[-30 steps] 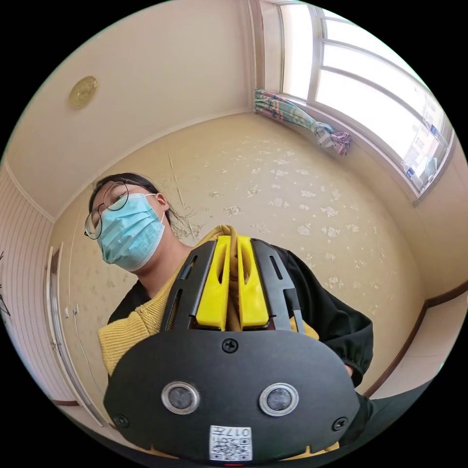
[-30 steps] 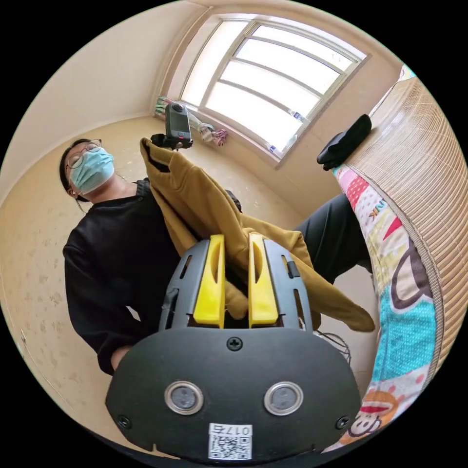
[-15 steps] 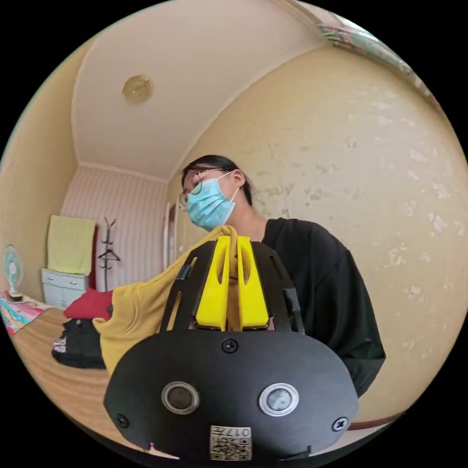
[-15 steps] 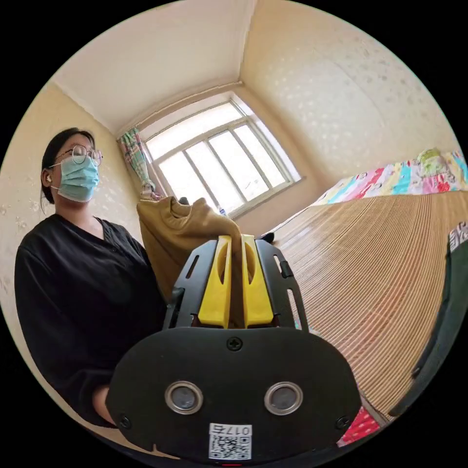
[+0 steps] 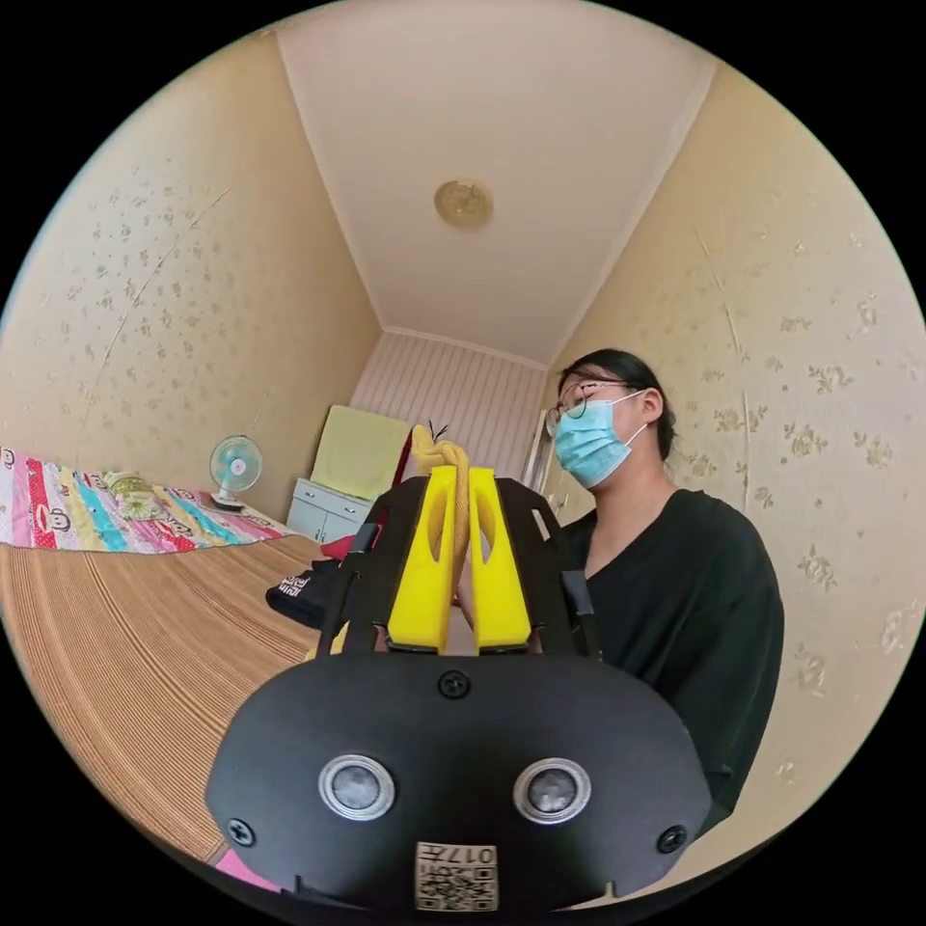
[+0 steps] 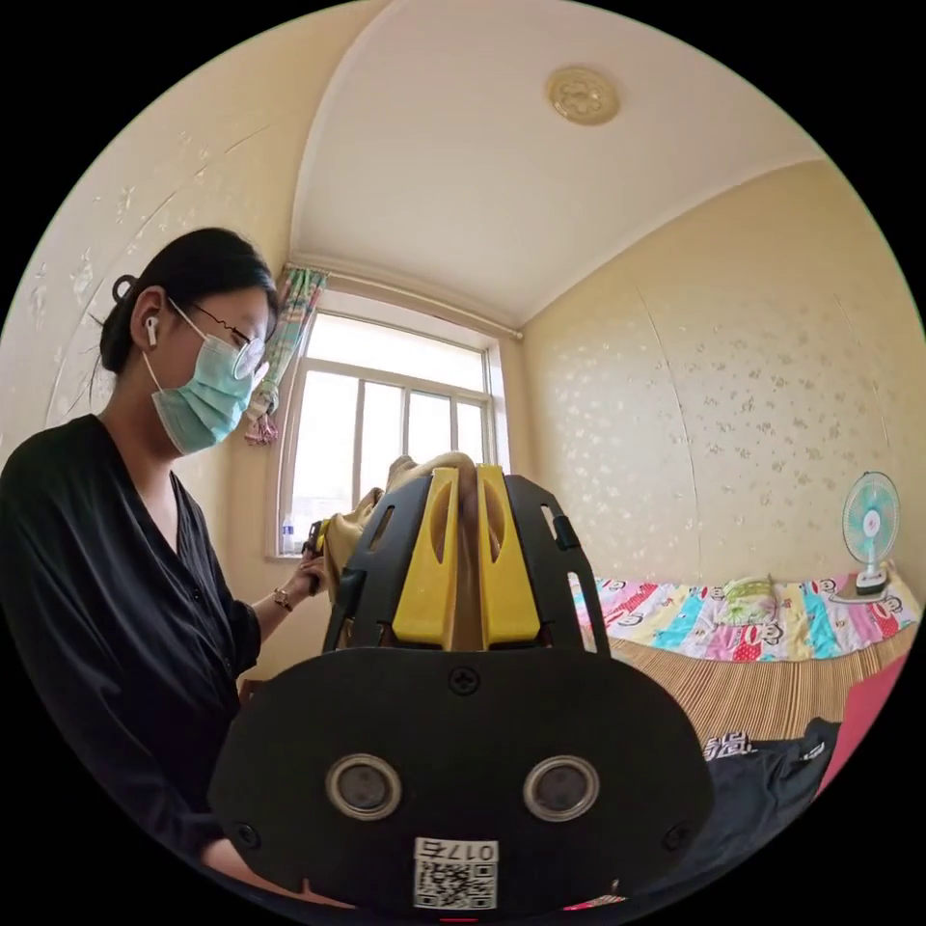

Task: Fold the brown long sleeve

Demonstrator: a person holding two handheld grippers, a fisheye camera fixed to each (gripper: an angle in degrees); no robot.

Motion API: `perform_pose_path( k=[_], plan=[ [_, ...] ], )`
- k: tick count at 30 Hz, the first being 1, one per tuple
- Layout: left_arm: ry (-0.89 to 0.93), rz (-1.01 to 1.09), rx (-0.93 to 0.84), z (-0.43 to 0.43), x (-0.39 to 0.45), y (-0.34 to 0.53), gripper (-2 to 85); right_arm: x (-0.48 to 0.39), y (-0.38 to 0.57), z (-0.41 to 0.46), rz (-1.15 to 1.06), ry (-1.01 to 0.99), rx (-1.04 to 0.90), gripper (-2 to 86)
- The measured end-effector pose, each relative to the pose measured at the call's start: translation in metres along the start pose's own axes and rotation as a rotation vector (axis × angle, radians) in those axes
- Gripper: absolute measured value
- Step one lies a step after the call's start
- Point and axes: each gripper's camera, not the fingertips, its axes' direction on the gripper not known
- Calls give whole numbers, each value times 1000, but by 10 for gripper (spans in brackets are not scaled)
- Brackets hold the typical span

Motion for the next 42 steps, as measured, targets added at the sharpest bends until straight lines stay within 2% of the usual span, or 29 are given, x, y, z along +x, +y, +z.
perform_pose_path(
  k=[2,4,7,9,11,12,15,17,20,24,26,29,33,34,35,37,42],
  plan=[
    [54,88,64,10,14,-10,-5,-24,-8,5,-28,-31,70,31],
    [34,137,85,20,26,-25,-5,-40,-12,8,-44,-40,120,32],
    [-134,68,42,40,25,-66,-4,-54,-21,26,-26,52,114,33],
    [-276,-18,-30,55,5,-99,-3,-44,-30,51,37,122,12,33],
    [-484,-137,-145,73,-52,-146,0,-7,-36,99,123,258,-162,35],
    [-515,-166,-168,78,-73,-158,2,6,-36,115,135,289,-206,35],
    [-666,-447,-207,99,-215,-201,18,99,-22,212,244,402,-410,39],
    [-942,-543,-252,125,-325,-220,59,185,14,317,320,577,-606,48],
    [-1208,-657,-364,159,-411,-195,87,238,93,417,403,675,-793,67],
    [-1179,-576,-448,200,-433,-123,90,205,190,459,285,628,-920,72],
    [-1133,-540,-543,222,-438,-52,84,172,272,465,188,589,-1024,71],
    [-1060,-594,-643,233,-449,36,75,153,381,458,240,528,-1153,71],
    [-1109,-691,-782,231,-463,119,71,145,498,440,367,512,-1304,70],
    [-1132,-723,-863,230,-469,144,67,140,528,432,367,513,-1338,68],
    [-1138,-730,-915,228,-471,165,60,127,533,415,307,537,-1219,63],
    [-1166,-639,-818,217,-446,171,46,121,537,402,303,565,-1217,53],
    [-1143,-702,-623,183,-392,194,19,112,544,357,395,513,-1169,38]
  ],
)
